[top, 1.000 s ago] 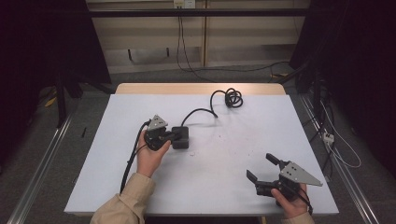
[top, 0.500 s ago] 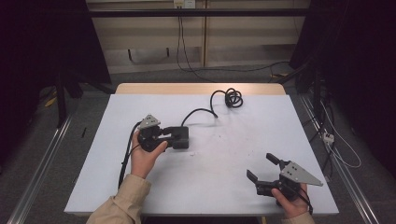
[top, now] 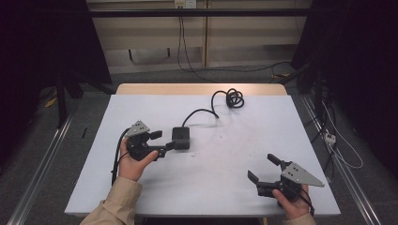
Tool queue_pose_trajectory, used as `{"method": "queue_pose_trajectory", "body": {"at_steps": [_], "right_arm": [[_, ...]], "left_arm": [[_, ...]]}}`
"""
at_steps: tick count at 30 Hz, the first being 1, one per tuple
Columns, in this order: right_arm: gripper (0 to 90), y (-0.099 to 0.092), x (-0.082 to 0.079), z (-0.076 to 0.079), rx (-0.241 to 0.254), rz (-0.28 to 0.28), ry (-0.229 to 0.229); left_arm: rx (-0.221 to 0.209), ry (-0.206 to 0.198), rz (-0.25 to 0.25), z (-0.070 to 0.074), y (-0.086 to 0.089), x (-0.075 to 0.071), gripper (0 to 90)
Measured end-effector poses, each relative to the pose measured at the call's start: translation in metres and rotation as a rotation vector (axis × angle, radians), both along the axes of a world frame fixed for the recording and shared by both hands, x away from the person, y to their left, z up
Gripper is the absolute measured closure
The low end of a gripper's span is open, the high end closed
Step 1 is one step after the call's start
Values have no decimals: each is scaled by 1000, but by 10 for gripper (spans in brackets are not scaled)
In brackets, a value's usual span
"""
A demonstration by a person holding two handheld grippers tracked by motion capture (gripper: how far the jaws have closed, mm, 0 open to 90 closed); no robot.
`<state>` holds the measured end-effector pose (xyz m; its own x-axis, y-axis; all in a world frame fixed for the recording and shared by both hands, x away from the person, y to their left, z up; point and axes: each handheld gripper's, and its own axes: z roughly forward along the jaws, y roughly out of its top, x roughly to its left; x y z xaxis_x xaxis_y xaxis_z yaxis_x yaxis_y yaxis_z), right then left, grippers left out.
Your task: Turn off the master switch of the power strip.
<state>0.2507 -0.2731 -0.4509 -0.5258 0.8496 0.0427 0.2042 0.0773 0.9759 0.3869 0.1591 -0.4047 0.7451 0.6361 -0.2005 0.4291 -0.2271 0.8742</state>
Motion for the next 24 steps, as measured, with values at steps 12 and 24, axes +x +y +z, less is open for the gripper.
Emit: {"method": "queue_pose_trajectory", "body": {"at_steps": [12,24], "right_arm": [[49,-1,0,1,2,-3,-3],[49,0,0,1,0,-4,-6]], "left_arm": [[-6,8,-5,-7,23,-12,111],[10,-1,19,-10,43,-21,80]]}}
